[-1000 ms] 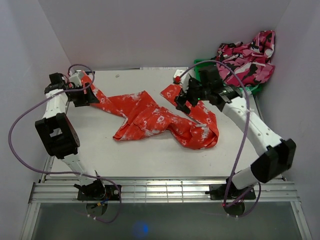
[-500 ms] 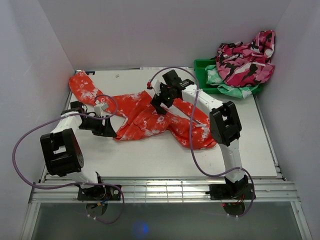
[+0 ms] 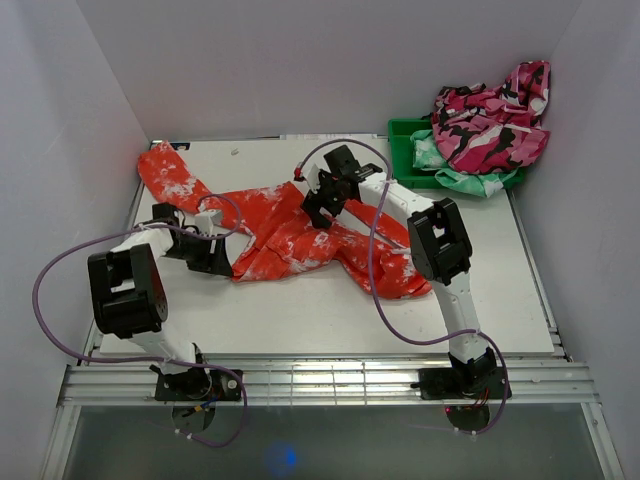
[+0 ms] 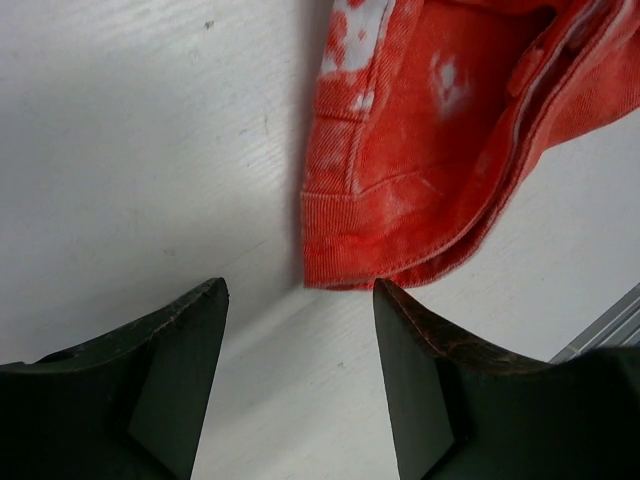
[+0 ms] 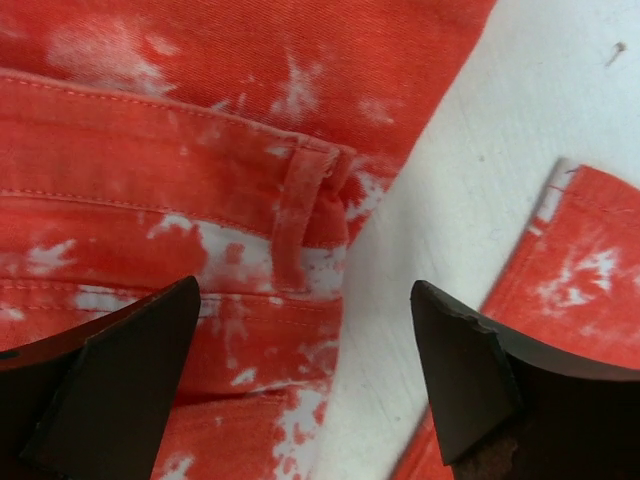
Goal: Fold and stack the trousers
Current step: Flatten the trousers out
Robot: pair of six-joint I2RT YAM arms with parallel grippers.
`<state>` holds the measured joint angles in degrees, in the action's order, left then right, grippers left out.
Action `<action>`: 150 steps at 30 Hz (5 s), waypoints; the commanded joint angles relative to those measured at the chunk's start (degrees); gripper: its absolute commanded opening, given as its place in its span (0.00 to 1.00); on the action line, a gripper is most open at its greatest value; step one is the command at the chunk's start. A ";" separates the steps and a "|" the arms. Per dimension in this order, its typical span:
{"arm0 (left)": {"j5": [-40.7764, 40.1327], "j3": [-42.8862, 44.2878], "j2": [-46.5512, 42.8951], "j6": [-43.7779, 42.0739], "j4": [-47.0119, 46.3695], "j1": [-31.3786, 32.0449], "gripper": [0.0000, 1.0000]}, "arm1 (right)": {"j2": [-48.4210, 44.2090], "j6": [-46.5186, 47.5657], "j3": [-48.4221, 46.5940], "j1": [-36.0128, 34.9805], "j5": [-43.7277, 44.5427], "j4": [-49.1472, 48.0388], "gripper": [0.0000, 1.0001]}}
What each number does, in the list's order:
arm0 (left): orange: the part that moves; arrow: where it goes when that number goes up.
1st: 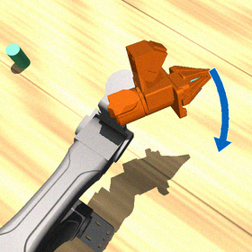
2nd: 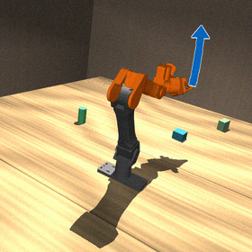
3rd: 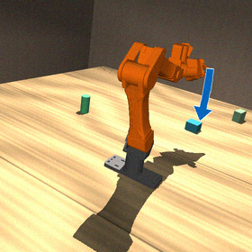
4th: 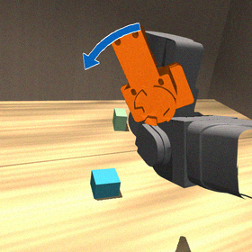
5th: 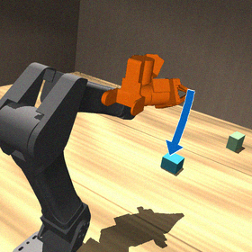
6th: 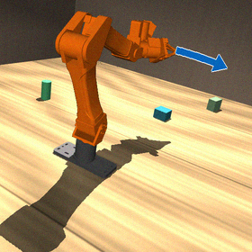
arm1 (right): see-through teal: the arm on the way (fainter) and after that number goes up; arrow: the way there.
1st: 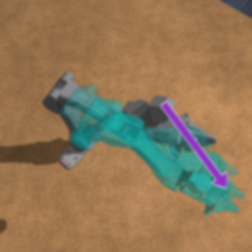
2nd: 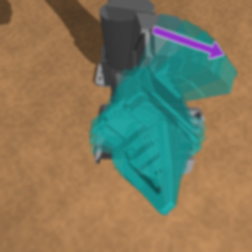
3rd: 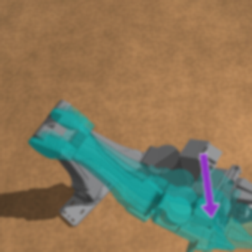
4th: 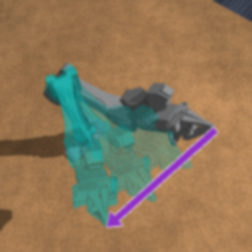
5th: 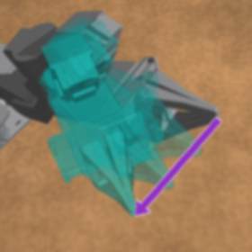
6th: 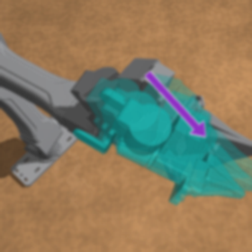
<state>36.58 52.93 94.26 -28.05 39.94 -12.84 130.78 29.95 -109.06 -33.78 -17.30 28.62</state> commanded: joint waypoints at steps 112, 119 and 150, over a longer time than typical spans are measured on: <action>18.70 12.38 -20.60 60.12 -26.40 -1.22 0.00 | -15.73 -50.51 14.04 -19.57 0.42 -40.22 0.90; 19.15 10.80 -21.66 66.19 -32.20 -1.22 0.00 | -12.49 -58.78 14.84 -21.59 0.77 -48.66 0.90; 0.78 7.11 -18.41 22.37 -0.67 -15.19 0.00 | -21.46 -37.16 17.69 -10.09 -6.35 -33.20 0.93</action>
<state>42.54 61.73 77.30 9.30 32.01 -26.92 107.68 -7.38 -84.90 -50.15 -25.30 -6.63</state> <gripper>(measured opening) 0.227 0.921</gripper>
